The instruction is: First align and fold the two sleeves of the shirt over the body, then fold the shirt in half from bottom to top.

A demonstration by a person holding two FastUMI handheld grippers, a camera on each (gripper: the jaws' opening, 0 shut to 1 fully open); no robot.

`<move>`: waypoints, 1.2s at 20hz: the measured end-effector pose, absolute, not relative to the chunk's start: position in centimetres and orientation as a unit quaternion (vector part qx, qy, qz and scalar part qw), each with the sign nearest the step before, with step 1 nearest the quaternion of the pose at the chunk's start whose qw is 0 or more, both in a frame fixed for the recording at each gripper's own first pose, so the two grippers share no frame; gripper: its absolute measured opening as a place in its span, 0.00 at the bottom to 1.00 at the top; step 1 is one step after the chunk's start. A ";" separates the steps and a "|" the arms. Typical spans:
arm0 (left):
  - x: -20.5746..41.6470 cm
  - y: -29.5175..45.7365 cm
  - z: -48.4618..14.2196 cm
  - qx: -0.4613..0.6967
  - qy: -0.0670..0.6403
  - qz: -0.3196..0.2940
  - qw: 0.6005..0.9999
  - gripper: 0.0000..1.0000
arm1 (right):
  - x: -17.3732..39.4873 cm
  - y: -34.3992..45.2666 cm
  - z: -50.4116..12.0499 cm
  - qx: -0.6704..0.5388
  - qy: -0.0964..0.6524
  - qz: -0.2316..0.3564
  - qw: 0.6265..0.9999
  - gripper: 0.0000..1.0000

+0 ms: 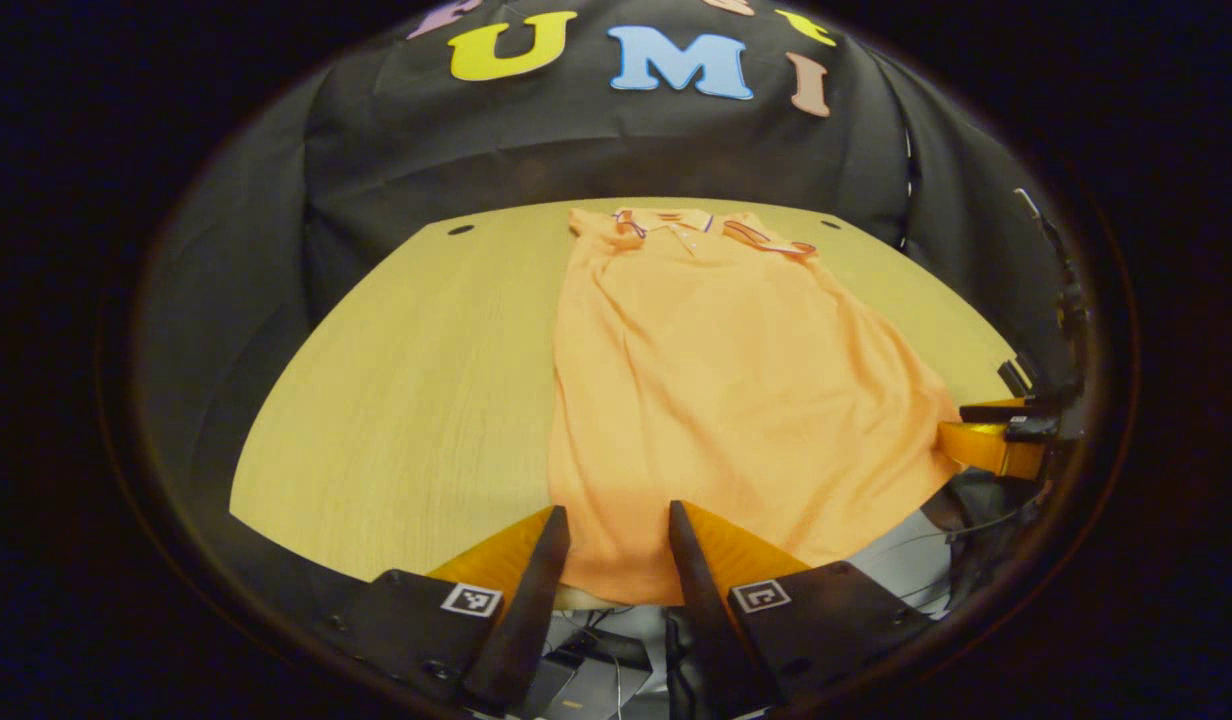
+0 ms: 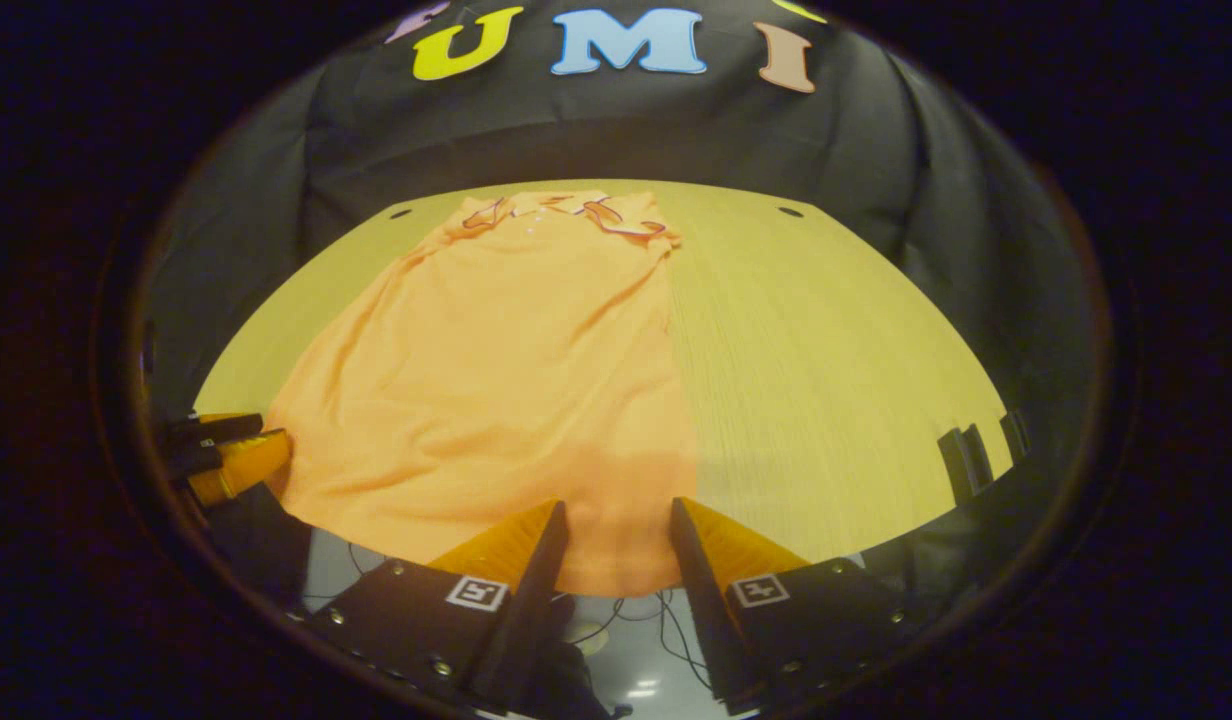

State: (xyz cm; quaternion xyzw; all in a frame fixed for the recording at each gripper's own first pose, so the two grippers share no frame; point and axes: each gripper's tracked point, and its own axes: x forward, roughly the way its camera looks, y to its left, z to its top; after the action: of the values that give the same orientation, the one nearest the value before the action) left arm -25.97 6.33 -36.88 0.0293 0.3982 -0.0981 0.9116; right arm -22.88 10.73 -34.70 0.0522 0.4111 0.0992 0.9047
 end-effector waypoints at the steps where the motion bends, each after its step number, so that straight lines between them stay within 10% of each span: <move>1: -25.9 5.9 -36.9 0.026 0.401 -0.096 0.911 0.55 | -23.0 10.9 -34.8 0.053 0.414 0.104 0.903 0.57; 6: -25.3 5.1 -36.8 -0.009 0.405 -0.079 0.911 0.10 | -22.7 10.3 -34.5 0.068 0.414 0.104 0.902 0.16; 10: -24.9 5.2 -36.4 -0.042 0.410 -0.061 0.909 0.09 | -22.5 10.3 -34.4 0.107 0.420 0.110 0.894 0.01; 24: -18.1 2.6 -30.9 -0.040 0.368 -0.073 0.926 0.06 | -16.4 9.4 -28.7 0.132 0.383 0.114 0.907 0.01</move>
State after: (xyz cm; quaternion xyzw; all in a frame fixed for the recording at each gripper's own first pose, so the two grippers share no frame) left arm -18.05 2.57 -30.91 -0.0402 0.3677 -0.0730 0.9262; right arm -16.37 9.36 -28.74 0.1321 0.3832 0.1137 0.9071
